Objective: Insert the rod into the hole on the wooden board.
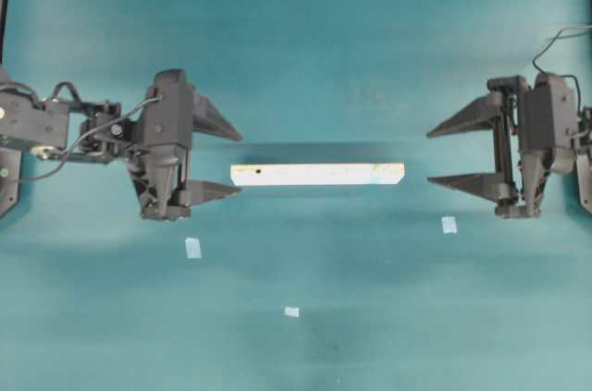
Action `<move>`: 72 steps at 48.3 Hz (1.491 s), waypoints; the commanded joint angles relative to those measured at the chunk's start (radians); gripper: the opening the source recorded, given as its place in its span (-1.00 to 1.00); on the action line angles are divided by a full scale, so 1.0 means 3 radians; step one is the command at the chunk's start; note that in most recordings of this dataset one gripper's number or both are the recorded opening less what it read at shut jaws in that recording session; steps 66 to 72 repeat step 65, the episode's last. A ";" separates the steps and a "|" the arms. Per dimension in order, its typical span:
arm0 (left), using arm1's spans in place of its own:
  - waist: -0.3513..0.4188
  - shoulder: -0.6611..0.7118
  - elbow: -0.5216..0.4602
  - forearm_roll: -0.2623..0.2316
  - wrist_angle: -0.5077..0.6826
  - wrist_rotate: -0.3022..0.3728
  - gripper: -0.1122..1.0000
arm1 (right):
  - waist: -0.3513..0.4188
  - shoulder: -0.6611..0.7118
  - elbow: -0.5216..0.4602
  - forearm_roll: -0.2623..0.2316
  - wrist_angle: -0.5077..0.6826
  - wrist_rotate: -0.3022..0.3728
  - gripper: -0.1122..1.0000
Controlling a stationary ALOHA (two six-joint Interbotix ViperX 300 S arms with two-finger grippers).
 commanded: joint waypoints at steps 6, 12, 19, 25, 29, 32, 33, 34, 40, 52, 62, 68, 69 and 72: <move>-0.0010 -0.0194 0.0087 0.0000 -0.0020 0.0020 0.91 | -0.0005 -0.0015 -0.0020 0.0000 0.0123 0.0046 0.64; -0.0010 -0.0276 0.0179 0.0000 -0.0020 0.0026 0.91 | -0.0005 -0.0015 0.0000 -0.0005 0.0138 0.0066 0.64; -0.0015 -0.0332 0.0261 0.0000 -0.0015 0.0026 0.91 | -0.0005 -0.0026 0.0010 -0.0005 0.0118 0.0066 0.64; -0.0015 -0.0348 0.0276 0.0000 -0.0015 0.0026 0.91 | -0.0005 -0.0061 0.0005 -0.0010 0.0082 0.0066 0.64; -0.0015 -0.0348 0.0281 0.0000 -0.0015 0.0026 0.91 | -0.0005 -0.0107 0.0015 -0.0010 0.0061 0.0066 0.64; -0.0015 -0.0348 0.0302 0.0000 -0.0015 0.0026 0.91 | -0.0005 -0.0143 0.0020 -0.0010 0.0061 0.0066 0.63; -0.0015 -0.0348 0.0312 0.0000 -0.0015 0.0026 0.91 | -0.0005 -0.0159 0.0020 -0.0010 0.0061 0.0066 0.63; -0.0015 -0.0348 0.0312 0.0000 -0.0015 0.0026 0.91 | -0.0005 -0.0169 0.0026 -0.0010 0.0066 0.0066 0.63; -0.0015 -0.0348 0.0322 0.0000 -0.0015 0.0020 0.91 | -0.0031 -0.0245 0.0056 -0.0010 0.0082 0.0066 0.63; -0.0010 -0.0348 0.0327 0.0000 -0.0015 0.0026 0.91 | -0.0128 -0.0286 0.0092 -0.0010 0.0087 0.0061 0.63; -0.0010 -0.0348 0.0343 0.0000 -0.0020 0.0026 0.91 | -0.0159 -0.0286 0.0128 -0.0010 0.0082 0.0061 0.63; -0.0010 -0.0348 0.0363 0.0000 -0.0015 0.0020 0.91 | -0.0164 -0.0286 0.0133 -0.0010 0.0082 0.0061 0.63; -0.0010 -0.0348 0.0363 0.0000 -0.0015 0.0020 0.91 | -0.0164 -0.0286 0.0133 -0.0010 0.0082 0.0061 0.63; -0.0010 -0.0348 0.0363 0.0000 -0.0015 0.0020 0.91 | -0.0164 -0.0286 0.0133 -0.0010 0.0082 0.0061 0.63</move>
